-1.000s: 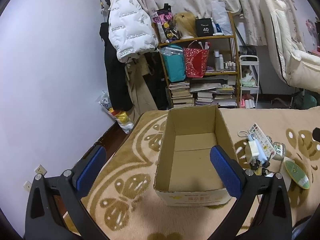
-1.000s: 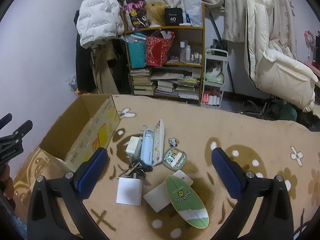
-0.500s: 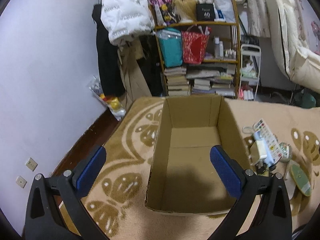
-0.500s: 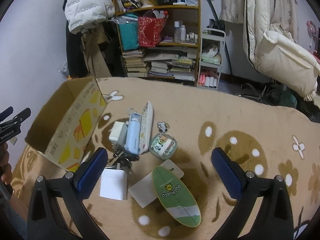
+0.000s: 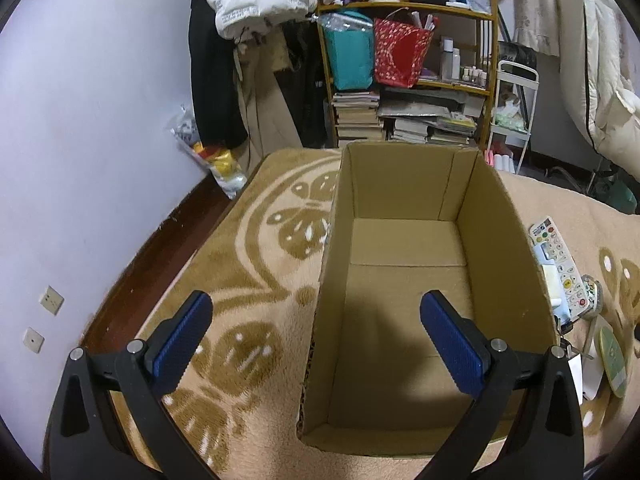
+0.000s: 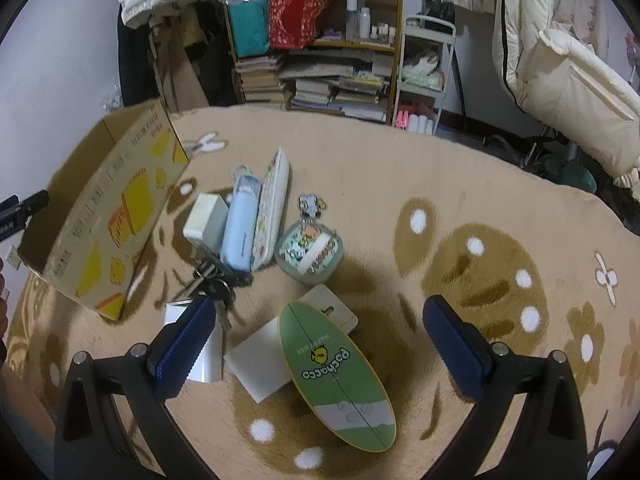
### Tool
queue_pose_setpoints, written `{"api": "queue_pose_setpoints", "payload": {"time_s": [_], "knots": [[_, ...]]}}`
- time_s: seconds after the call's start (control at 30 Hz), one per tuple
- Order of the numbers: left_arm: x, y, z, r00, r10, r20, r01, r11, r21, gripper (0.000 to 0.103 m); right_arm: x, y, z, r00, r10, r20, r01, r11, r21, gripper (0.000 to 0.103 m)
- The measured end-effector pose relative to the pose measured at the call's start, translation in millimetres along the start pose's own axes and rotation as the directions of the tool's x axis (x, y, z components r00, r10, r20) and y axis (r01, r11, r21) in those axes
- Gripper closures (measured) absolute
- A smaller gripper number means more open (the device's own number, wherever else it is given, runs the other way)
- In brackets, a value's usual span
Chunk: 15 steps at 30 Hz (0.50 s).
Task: Organize rigid objects
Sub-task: 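Lower the left tool onto the box wall while the right tool approaches the green surfboard toy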
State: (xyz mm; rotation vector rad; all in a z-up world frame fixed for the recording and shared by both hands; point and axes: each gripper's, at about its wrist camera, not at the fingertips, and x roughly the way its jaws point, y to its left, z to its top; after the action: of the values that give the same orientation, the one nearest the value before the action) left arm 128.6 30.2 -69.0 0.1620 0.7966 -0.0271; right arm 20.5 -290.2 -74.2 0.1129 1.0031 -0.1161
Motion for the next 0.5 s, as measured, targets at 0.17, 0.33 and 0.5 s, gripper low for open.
{"api": "queue_pose_setpoints", "payload": {"time_s": [0.17,0.33,0.5], "knots": [[9,-1,-1,1.0,0.01,-0.025,-0.009,1.0,0.007,0.0,16,-8,-9,0.998,-0.03,-0.056,0.031,0.999,0.008,0.0],[17,-3,-3,0.999,-0.005,-0.049,0.006,1.0,0.03,0.0,31,-18,-14,0.993,-0.056,-0.108,0.059,0.998,0.018,0.0],[21,-8,-5,0.998,0.022,-0.066,-0.018,0.998,0.062,0.0,43,-20,-20,0.985,-0.032,-0.168,0.036,0.999,0.022,0.0]]}}
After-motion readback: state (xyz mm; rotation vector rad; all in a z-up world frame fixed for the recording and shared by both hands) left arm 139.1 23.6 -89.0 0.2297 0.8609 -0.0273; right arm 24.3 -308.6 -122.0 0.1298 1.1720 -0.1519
